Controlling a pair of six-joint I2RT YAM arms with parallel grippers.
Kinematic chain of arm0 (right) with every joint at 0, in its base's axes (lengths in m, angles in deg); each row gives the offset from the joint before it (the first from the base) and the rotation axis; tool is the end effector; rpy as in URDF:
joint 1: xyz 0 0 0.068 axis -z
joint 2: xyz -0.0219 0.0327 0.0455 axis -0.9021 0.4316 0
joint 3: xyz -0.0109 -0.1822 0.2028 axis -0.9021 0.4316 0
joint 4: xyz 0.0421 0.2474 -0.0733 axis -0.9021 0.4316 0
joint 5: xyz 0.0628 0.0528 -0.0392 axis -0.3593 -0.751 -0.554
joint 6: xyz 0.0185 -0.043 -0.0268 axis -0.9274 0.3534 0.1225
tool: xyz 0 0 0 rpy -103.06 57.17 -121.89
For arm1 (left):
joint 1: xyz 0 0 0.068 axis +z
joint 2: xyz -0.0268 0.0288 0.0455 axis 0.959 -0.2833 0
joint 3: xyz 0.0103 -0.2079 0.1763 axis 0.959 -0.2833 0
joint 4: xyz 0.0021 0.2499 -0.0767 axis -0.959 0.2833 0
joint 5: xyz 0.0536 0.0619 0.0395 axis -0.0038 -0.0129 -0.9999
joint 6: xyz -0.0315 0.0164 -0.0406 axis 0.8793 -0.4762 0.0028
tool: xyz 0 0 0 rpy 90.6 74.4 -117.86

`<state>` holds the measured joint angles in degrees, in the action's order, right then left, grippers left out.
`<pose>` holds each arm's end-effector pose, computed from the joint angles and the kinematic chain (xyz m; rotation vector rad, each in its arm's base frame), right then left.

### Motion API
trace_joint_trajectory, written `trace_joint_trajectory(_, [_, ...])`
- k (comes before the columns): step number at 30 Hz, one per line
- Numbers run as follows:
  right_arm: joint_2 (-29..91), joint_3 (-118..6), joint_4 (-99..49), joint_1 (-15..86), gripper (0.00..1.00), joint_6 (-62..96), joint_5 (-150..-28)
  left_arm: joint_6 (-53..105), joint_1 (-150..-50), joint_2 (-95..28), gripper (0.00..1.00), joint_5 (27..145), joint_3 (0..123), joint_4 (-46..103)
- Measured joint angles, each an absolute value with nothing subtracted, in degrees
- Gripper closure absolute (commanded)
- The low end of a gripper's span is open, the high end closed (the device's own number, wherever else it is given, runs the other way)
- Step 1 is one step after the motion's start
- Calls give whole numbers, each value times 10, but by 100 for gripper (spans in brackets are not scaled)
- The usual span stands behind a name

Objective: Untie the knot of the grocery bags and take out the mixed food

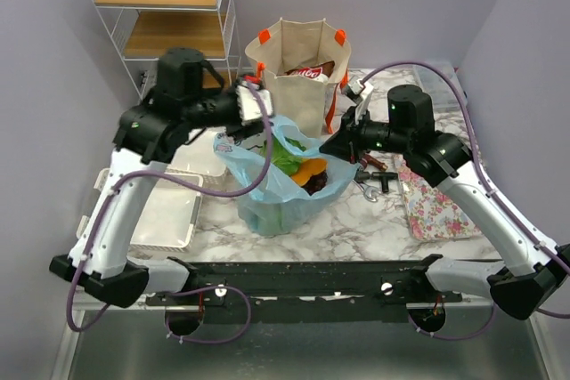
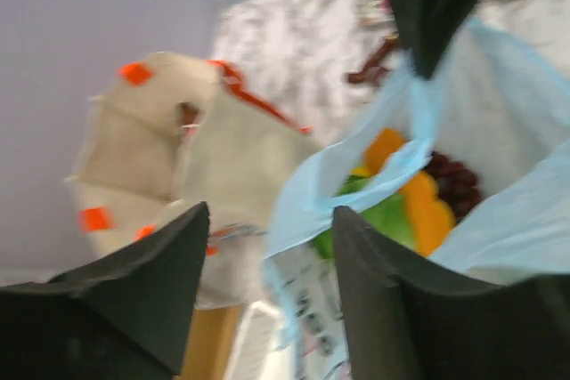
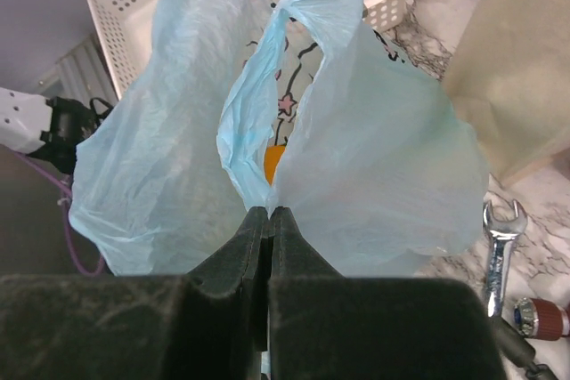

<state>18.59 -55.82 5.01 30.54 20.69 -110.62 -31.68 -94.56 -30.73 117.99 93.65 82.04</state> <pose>0.2036 0.1577 0.4043 -0.8637 1.8635 0.9156 0.1918 -0.0982 0.5100 1.3763 1.2355 -0.3581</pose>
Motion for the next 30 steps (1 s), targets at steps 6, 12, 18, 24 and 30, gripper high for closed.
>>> trace_joint_trajectory(6, [158, -552, 52, 305, 99, 157, -1108, -309, -1054, -332, 69, 1171, 776, 867])
trace_joint_trajectory(12, [96, -506, 84, 307, 99, 151, -1066, -394, -1075, -240, 75, 1114, 503, 898])
trace_joint_trajectory(18, [73, -445, 125, 307, 99, 234, -1039, -459, -1086, -139, 55, 1055, 377, 923])
trace_joint_trajectory(24, [60, -392, 153, 307, 99, 326, -1066, -462, -1102, -108, 38, 1020, 331, 900])
trace_joint_trajectory(30, [81, -366, 172, 307, 99, 410, -1066, -407, -1130, -107, 41, 1010, 323, 847])
